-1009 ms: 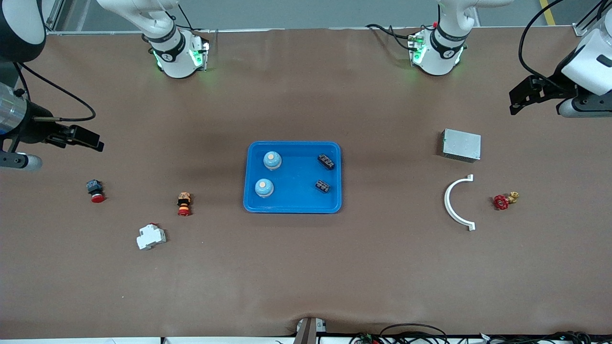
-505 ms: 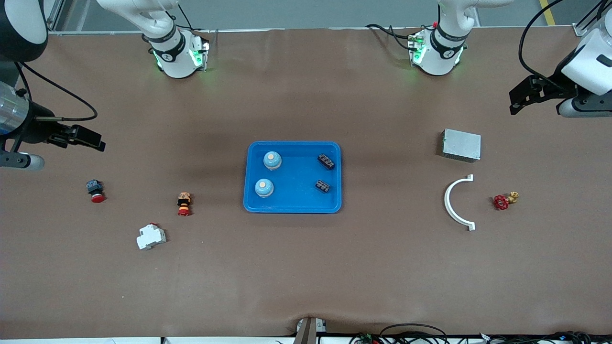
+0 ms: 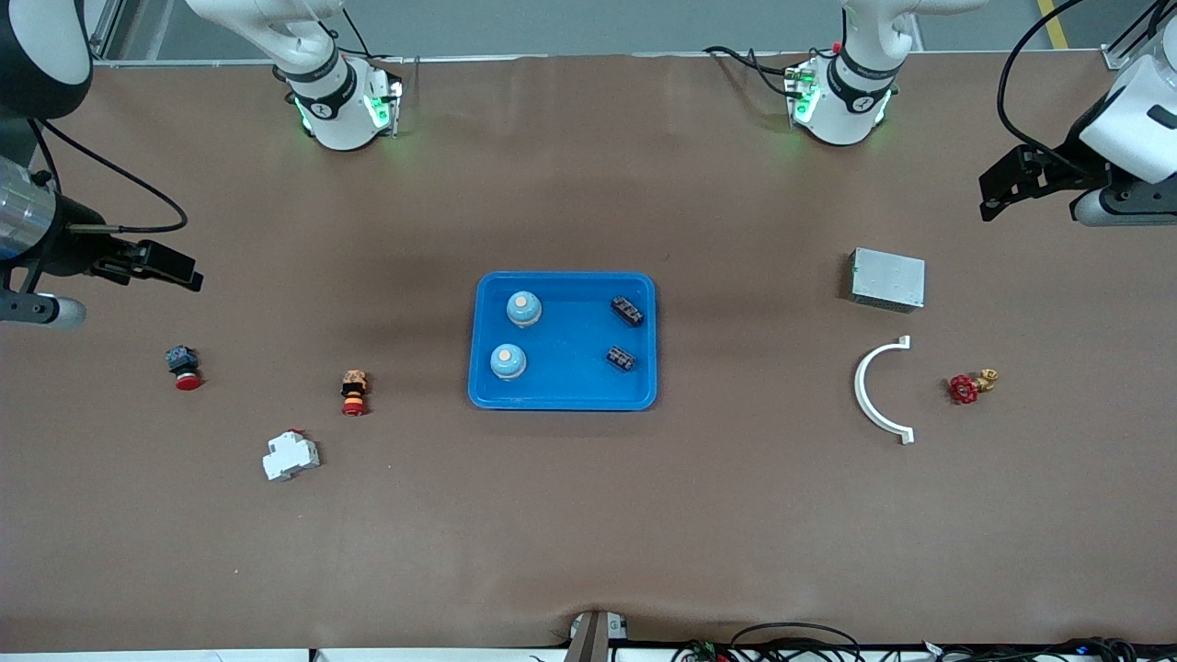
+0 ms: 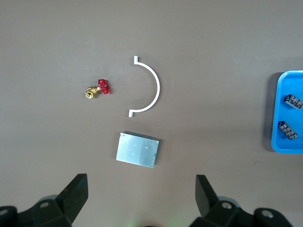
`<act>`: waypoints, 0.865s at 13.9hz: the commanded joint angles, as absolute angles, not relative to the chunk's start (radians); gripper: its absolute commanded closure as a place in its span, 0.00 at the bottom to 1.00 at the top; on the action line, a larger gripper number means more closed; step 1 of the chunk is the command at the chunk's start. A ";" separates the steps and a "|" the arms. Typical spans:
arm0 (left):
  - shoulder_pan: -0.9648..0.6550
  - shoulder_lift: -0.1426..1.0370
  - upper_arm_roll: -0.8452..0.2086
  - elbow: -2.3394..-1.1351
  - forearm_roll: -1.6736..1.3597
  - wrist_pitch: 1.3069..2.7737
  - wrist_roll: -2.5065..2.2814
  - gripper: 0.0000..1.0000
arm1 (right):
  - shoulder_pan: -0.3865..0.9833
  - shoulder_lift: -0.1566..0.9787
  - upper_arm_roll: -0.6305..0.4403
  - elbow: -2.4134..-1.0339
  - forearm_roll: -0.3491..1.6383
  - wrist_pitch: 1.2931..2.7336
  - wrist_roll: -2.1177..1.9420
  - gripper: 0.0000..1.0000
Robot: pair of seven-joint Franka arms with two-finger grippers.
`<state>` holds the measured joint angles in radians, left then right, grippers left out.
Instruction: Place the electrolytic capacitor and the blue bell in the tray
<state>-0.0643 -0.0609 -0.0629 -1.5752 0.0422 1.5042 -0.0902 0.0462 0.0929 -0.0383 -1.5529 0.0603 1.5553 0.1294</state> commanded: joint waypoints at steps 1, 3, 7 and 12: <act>-0.057 -0.061 -0.064 -1.563 0.020 1.494 -0.080 0.00 | 0.054 0.084 -0.040 -1.549 0.052 1.549 0.146 0.00; -0.055 -0.063 -0.063 -1.563 0.020 1.494 -0.074 0.00 | 0.051 0.084 -0.041 -1.531 0.052 1.539 0.144 0.00; -0.057 -0.066 -0.063 -1.563 0.020 1.494 -0.074 0.00 | 0.052 0.071 -0.041 -1.510 0.054 1.511 0.146 0.00; -0.055 -0.067 -0.063 -1.565 0.020 1.494 -0.066 0.00 | 0.041 0.022 -0.049 -1.473 0.031 1.394 0.135 0.00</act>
